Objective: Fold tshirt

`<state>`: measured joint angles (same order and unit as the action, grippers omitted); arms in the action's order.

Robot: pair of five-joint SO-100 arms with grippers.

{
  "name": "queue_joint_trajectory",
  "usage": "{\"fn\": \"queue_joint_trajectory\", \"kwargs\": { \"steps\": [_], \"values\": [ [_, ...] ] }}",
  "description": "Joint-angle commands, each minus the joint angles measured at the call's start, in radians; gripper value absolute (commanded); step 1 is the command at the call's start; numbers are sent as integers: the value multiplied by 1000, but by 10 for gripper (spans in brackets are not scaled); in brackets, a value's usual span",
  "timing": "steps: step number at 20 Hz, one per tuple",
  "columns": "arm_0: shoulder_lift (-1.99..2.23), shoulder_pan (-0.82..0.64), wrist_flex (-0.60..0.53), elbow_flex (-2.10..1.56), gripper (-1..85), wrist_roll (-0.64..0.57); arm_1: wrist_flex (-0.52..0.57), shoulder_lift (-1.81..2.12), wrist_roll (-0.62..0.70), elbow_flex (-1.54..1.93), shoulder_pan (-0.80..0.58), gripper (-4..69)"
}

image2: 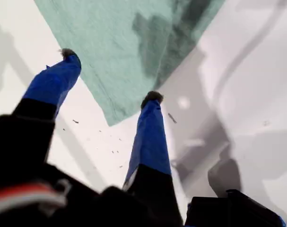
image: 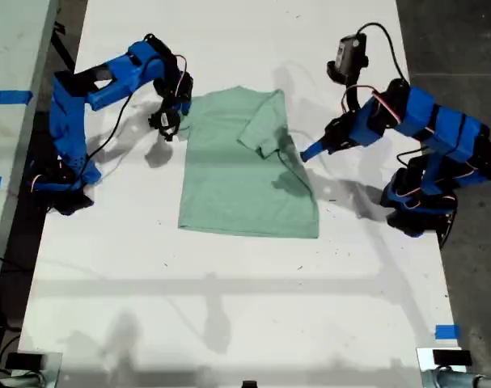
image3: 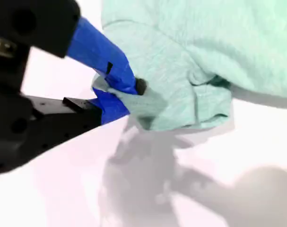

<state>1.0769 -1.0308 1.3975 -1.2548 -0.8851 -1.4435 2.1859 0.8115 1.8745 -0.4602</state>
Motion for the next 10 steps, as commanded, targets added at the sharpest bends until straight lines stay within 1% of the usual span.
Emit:
{"fn": "queue_joint_trajectory", "kwargs": {
  "steps": [1, 3, 5, 7, 10],
  "values": [
    [321, -44, -2, -121, 1, 12, 31, 77, -15, 11, -14, 287],
    [466, -35, -61, -250, 1, 28, 41, 92, -17, 35, -18, 285],
    [446, 20, -63, -230, 1, 58, 55, 91, -14, 43, -20, 281],
    [345, 98, -52, -103, 1, 97, 58, 87, -14, 44, -20, 280],
    [92, 192, 31, 264, 1, 130, 58, 95, -26, 57, -11, 279]
  ]
}}
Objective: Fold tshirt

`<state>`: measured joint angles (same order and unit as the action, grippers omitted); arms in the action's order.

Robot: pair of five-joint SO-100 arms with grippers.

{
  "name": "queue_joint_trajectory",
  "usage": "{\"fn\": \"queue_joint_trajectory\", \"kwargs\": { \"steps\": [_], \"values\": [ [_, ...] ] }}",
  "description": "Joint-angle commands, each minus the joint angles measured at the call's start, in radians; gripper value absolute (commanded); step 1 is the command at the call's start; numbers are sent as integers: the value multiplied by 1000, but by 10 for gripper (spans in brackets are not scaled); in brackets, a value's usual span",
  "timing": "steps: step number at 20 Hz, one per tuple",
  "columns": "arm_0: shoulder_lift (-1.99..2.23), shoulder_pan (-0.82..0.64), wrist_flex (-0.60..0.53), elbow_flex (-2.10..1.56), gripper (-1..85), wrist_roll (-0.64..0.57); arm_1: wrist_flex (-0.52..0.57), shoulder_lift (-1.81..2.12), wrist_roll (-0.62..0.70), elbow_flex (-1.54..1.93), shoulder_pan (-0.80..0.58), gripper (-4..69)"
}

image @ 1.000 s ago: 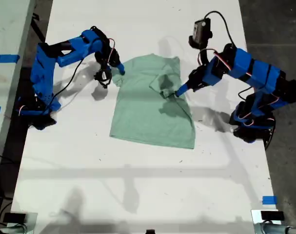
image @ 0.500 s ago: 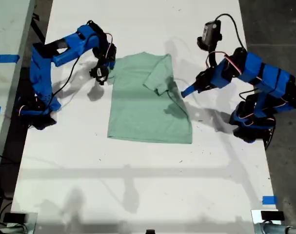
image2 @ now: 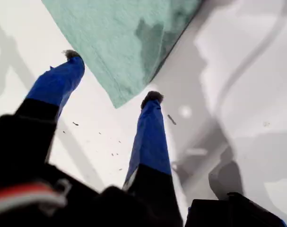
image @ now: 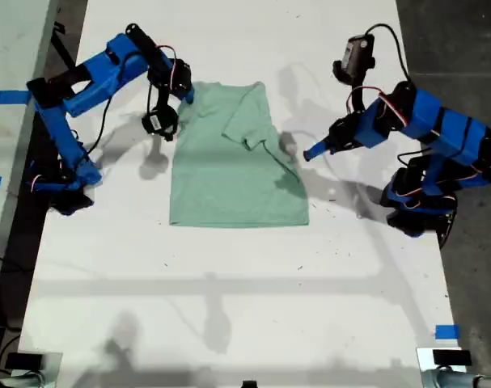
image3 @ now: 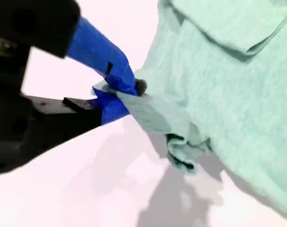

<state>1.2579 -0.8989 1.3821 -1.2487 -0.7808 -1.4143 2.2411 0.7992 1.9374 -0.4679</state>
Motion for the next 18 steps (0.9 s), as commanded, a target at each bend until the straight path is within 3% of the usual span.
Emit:
{"fn": "queue_joint_trajectory", "kwargs": {
  "steps": [1, 8, 9, 10, 11, 15, 18],
  "values": [
    [-158, 83, 55, 371, 1, 34, 29, 44, -18, 0, -2, 278],
    [-233, 196, -213, 374, 5, 28, 41, 52, -32, 23, 6, 274],
    [-255, 199, -222, 374, 81, 28, 41, 52, -34, 25, 8, 275],
    [-267, 201, -224, 374, 275, 28, 43, 52, -37, 26, 9, 275],
    [-270, 199, -221, 374, 330, 32, 46, 52, -40, 29, 12, 275],
    [-156, 210, -222, 374, 377, 40, 54, 52, -49, 38, 21, 275],
    [-21, 227, -138, 368, 371, 52, 51, 54, -52, 41, 37, 288]
  ]
}}
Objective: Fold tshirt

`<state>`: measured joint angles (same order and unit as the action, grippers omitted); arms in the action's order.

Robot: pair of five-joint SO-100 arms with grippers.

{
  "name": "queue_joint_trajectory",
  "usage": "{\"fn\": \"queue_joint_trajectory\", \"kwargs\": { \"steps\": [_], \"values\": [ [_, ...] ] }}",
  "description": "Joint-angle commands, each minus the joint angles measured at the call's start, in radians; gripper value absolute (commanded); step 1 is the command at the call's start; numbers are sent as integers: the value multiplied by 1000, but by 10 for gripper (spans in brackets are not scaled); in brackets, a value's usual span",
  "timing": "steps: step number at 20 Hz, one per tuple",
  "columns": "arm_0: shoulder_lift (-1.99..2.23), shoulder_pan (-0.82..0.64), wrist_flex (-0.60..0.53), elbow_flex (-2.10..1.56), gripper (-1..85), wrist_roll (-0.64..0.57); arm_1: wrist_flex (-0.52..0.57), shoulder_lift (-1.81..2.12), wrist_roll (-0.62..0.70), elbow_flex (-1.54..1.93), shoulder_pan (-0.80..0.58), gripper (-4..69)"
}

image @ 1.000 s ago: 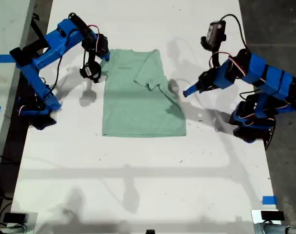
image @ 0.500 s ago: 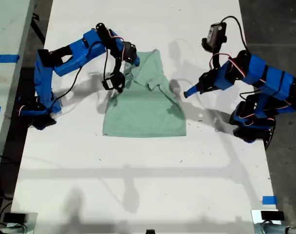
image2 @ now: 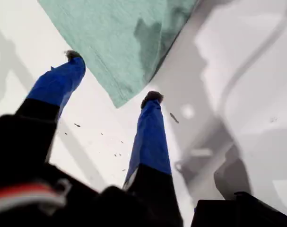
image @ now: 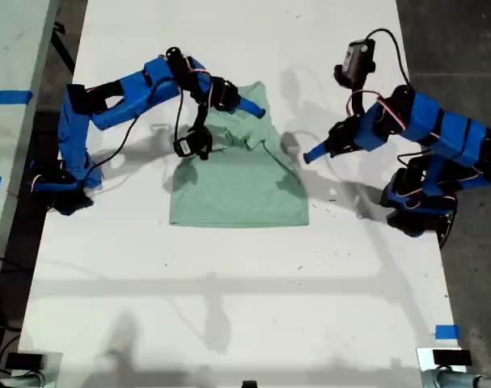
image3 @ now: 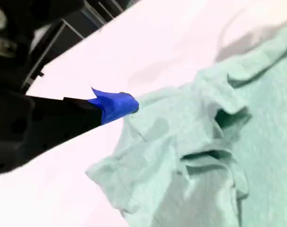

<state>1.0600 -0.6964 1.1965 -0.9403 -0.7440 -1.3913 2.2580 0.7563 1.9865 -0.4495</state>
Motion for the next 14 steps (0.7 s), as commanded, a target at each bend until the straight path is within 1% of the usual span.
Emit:
{"fn": "queue_joint_trajectory", "kwargs": {
  "steps": [1, 4, 5, 6, 8, 10, 11, 14],
  "values": [
    [212, 32, 95, 49, 366, 18, 23, 40, -11, -8, 28, 292],
    [330, 98, 193, -84, 346, 25, 9, 52, -17, -8, 66, 296],
    [373, 133, 201, -147, 322, 31, 5, 54, -20, -6, 80, 296],
    [423, 166, 198, -229, 316, 64, -2, 55, -21, -3, 92, 298],
    [555, 215, 147, -434, 303, 141, -3, 58, -28, 11, 110, 299],
    [733, 247, 52, -689, 283, 224, 9, 58, -31, 41, 121, 300],
    [816, 264, 9, -807, 272, 261, 21, 57, -31, 61, 124, 302],
    [960, 319, -69, -1043, 273, 368, 87, 46, -31, 140, 137, 306]
  ]
}}
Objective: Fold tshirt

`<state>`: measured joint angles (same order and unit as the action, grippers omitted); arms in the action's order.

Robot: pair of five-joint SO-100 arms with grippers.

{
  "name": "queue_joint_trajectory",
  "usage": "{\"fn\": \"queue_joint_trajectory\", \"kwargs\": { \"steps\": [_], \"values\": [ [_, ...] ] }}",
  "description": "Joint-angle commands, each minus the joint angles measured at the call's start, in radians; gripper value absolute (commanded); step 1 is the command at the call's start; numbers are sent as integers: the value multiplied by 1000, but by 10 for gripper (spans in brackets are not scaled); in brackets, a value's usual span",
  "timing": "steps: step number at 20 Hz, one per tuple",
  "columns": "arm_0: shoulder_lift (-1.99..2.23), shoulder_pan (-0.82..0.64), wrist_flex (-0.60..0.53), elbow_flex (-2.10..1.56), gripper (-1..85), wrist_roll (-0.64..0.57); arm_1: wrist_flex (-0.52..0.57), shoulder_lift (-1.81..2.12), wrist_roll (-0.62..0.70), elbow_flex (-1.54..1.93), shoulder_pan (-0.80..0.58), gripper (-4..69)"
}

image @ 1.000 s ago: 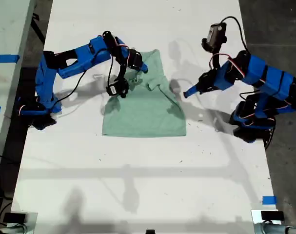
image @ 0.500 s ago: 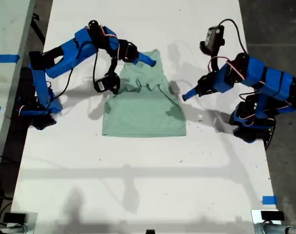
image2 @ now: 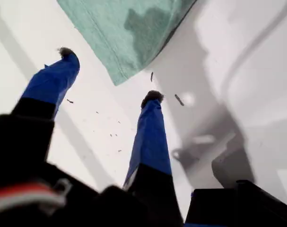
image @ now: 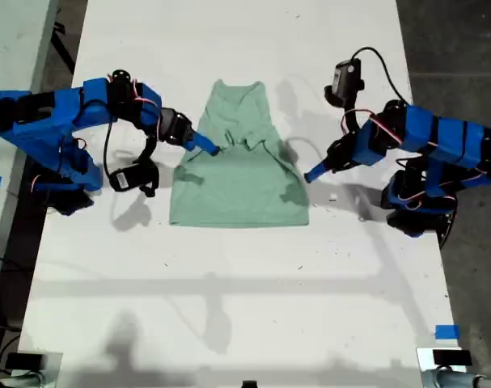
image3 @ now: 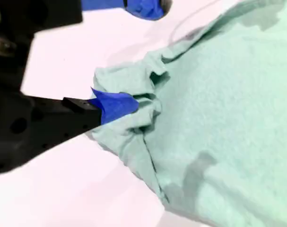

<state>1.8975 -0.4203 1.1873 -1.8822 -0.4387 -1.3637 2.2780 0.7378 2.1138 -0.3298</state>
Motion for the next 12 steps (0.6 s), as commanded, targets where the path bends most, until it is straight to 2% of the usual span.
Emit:
{"fn": "queue_joint_trajectory", "kwargs": {
  "steps": [1, 4, 12],
  "values": [
    [143, 57, -72, -150, 275, 89, 89, 18, -17, 41, 21, 306],
    [170, 86, -115, -242, 278, 135, 192, -23, -35, 123, 32, 303],
    [149, 100, -156, -256, 279, 144, 430, -341, -109, 176, 48, 295]
  ]
}}
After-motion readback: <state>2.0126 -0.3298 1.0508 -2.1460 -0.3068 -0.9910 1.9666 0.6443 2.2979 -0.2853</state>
